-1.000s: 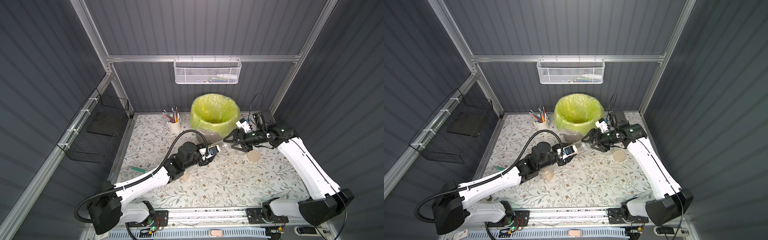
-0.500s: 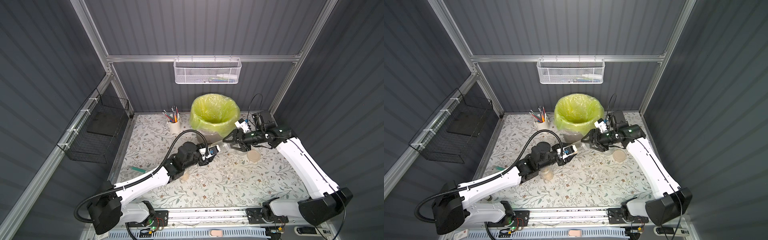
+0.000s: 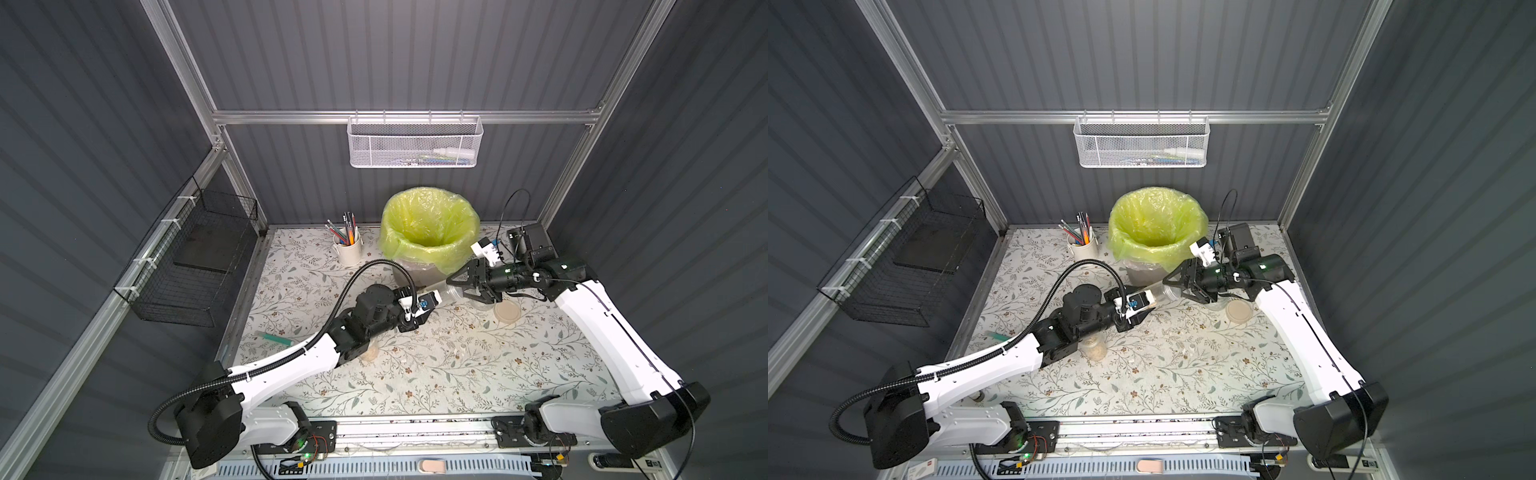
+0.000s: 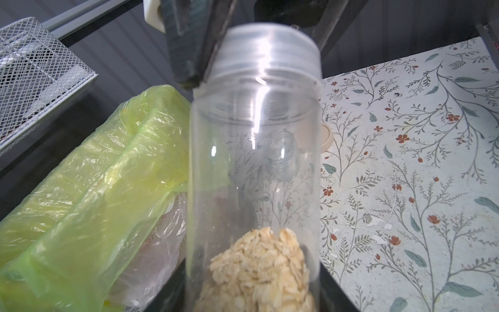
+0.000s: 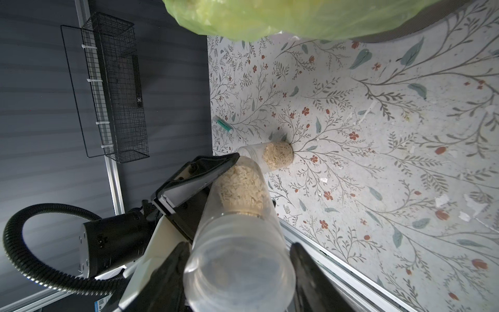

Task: Empty expired oatmeal from jars
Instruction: Open the lid of the jar.

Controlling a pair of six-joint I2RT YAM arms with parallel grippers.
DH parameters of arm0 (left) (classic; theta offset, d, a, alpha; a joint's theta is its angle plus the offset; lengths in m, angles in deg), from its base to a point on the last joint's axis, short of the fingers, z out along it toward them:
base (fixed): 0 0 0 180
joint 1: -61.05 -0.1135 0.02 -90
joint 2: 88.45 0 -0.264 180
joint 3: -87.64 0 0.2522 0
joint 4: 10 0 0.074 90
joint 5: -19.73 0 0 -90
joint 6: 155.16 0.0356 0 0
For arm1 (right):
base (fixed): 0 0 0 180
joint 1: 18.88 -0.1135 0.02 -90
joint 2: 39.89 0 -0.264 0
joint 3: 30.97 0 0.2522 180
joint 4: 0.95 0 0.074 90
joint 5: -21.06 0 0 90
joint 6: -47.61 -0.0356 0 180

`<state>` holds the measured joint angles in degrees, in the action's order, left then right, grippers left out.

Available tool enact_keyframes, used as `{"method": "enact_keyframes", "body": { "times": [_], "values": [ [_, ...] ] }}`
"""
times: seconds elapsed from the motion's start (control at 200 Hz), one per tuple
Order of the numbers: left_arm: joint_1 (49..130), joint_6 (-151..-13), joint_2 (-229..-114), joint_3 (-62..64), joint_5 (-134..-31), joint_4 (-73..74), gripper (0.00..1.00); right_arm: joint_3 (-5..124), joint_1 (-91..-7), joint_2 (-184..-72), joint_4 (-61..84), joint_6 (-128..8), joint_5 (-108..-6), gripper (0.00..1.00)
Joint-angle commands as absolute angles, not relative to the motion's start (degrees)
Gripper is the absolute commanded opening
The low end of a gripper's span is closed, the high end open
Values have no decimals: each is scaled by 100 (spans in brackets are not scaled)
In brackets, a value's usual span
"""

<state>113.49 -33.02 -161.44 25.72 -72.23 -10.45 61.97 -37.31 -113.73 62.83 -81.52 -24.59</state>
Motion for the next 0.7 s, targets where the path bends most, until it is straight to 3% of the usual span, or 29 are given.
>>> {"method": "enact_keyframes", "body": {
  "times": [0.0,0.29,0.44,0.69],
  "values": [
    [11244,-3660,-16086,2631,-7613,-1355,0,5987,-3690,-11172,5869,-7552,-2289,44],
    [10806,-4317,-16305,3024,-8454,-2049,0,6077,-3536,-10996,6192,-4889,-2854,37],
    [10655,-4367,-16497,3008,-8653,-2128,0,6266,-3296,-11340,6776,-3886,-2858,28],
    [10517,-4451,-16570,3091,-8758,-2276,0,6469,-2967,-11529,7024,-2894,-2643,28]
  ]
}}
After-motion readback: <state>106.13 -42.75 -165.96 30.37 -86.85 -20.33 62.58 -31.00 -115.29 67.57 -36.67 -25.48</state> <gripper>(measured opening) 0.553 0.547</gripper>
